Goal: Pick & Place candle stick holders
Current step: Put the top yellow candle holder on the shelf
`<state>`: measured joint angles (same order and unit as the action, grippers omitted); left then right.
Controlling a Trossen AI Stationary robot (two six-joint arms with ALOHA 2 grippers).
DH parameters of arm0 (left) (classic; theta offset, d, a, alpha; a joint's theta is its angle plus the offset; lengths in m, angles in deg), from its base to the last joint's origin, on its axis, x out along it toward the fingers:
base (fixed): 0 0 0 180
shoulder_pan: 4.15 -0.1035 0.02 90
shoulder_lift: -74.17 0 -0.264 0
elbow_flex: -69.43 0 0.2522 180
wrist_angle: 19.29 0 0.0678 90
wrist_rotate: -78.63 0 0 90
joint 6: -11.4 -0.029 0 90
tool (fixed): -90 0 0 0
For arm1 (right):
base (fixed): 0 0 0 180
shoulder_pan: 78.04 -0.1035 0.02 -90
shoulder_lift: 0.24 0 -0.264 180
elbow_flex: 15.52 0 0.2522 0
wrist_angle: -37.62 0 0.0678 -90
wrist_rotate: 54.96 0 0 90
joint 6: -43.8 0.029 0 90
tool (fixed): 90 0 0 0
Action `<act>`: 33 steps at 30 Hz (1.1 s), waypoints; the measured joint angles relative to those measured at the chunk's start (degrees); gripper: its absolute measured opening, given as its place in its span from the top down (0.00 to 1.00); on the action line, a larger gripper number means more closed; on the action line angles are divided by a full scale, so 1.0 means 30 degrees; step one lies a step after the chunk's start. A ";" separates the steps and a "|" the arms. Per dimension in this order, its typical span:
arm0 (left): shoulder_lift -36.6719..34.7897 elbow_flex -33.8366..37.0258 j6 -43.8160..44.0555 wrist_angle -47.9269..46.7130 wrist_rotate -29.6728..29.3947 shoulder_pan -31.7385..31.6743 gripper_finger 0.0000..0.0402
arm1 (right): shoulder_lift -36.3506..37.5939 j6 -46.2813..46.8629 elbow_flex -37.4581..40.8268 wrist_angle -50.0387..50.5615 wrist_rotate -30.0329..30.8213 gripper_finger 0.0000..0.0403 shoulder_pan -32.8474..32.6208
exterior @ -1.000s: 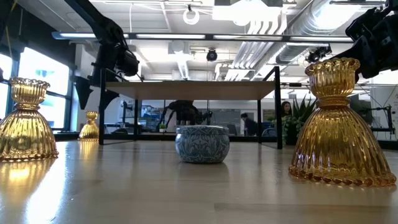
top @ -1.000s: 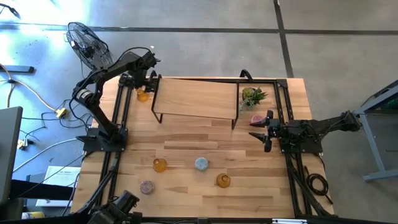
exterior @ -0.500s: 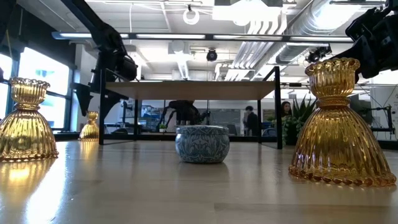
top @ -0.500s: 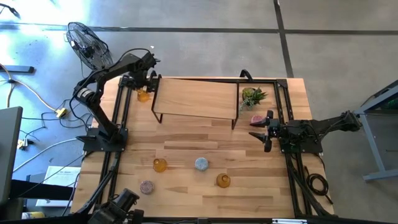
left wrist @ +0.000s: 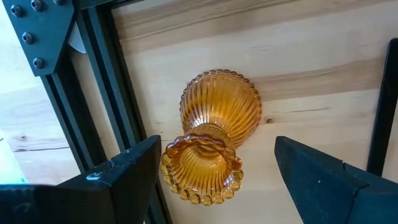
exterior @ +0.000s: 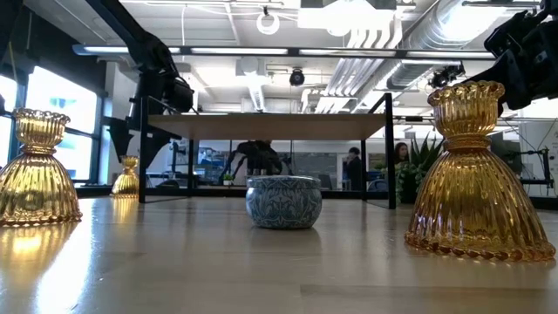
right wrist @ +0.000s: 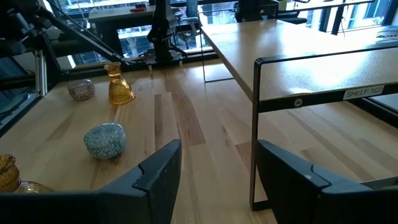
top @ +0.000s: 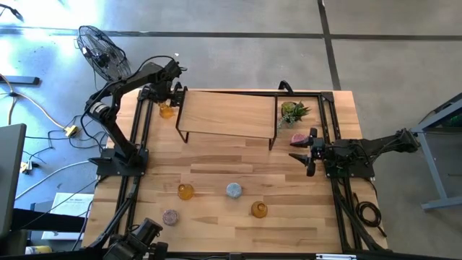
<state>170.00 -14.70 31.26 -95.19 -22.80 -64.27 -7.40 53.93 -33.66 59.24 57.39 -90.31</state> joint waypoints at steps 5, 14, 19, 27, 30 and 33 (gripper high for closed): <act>-0.0007 0.0137 0.0314 0.0061 -0.0027 0.0000 0.23 | 0.0000 0.0028 0.0000 0.0001 -0.0004 0.50 0.0000; -0.0015 0.1217 -0.0014 0.1342 0.0009 0.0007 0.23 | 0.0000 -0.0001 0.0000 0.0008 -0.0007 0.50 0.0000; -0.0015 0.1217 -0.0014 0.1342 0.0136 0.0000 0.23 | 0.0000 0.0035 0.0000 0.0008 -0.0007 0.50 0.0000; -0.0015 0.1217 -0.0021 0.1242 0.0148 0.0000 0.38 | 0.0000 -0.0009 0.0000 0.0008 0.0429 0.50 0.0000; -0.0015 0.1217 -0.0120 0.1242 0.0148 0.0000 0.49 | 0.0000 -0.0009 0.0000 0.0008 0.0461 0.50 0.0000; -0.0058 0.1195 -0.0159 0.1256 0.0218 0.0000 0.60 | 0.0000 0.0068 0.0000 0.0015 0.0430 0.50 0.0000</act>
<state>169.83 -11.11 30.78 -91.42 -22.14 -64.27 -7.40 54.14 -33.66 59.29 58.68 -90.31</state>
